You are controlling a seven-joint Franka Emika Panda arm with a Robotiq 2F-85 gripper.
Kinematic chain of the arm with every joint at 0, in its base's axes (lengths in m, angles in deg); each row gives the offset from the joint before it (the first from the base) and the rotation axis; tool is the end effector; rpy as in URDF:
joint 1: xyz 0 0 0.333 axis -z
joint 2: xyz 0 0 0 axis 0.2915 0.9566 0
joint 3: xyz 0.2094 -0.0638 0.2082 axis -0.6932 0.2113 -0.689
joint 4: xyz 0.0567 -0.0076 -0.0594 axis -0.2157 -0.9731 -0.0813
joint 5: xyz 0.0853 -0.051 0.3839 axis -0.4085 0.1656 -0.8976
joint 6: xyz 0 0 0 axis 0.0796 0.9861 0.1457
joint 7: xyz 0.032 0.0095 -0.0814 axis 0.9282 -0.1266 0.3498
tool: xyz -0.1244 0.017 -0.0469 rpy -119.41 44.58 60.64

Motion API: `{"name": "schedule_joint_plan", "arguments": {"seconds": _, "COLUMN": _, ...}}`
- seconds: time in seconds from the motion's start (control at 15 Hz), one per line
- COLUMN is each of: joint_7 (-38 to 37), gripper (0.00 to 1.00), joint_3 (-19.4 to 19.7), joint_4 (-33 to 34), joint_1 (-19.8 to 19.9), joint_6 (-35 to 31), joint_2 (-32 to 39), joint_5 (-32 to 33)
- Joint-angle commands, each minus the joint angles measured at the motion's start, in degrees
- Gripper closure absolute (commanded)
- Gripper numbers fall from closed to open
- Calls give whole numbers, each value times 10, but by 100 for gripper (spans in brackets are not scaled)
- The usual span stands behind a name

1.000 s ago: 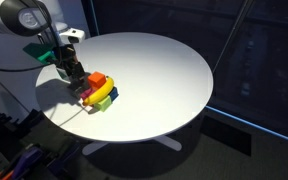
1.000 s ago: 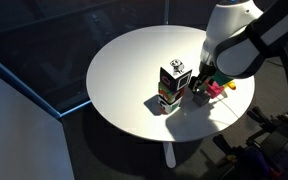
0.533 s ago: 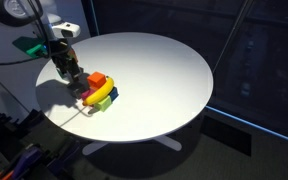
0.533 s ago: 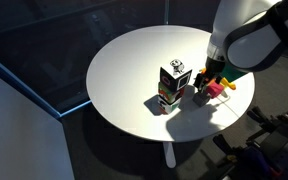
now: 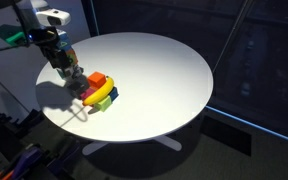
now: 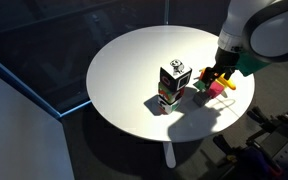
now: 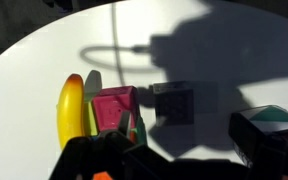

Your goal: Take the grey block off of the stack

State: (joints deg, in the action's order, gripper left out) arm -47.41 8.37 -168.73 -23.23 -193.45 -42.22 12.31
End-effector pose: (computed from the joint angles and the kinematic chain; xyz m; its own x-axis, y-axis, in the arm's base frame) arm 0.4355 0.0333 0.1834 0.9904 -0.1289 -0.0505 -0.1266 -0.9909 0.0464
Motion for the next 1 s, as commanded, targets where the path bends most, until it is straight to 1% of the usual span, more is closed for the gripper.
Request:
{"name": "schedule_joint_plan", "arguments": {"seconds": 0.0, "joint_7": -32, "gripper": 0, "joint_3": -14, "joint_4": -40, "joint_1": 9, "joint_6": 11, "joint_2": -71, "joint_5": 12}}
{"name": "schedule_joint_plan", "arguments": {"seconds": 0.33, "joint_7": -54, "gripper": 0, "joint_3": -33, "joint_4": -64, "joint_1": 19, "joint_6": 9, "joint_2": -136, "joint_5": 3}}
{"name": "schedule_joint_plan", "arguments": {"seconds": 0.6, "joint_7": -56, "gripper": 0, "joint_3": -47, "joint_4": -77, "joint_1": 27, "joint_6": 13, "joint_2": -187, "joint_5": -8}}
{"name": "schedule_joint_plan", "arguments": {"seconds": 0.73, "joint_7": -53, "gripper": 0, "joint_3": -53, "joint_4": -81, "joint_1": 31, "joint_6": 20, "joint_2": -210, "joint_5": -12}}
{"name": "schedule_joint_plan", "arguments": {"seconds": 0.93, "joint_7": -49, "gripper": 0, "joint_3": -58, "joint_4": -78, "joint_1": 34, "joint_6": 48, "joint_2": -241, "joint_5": -25}}
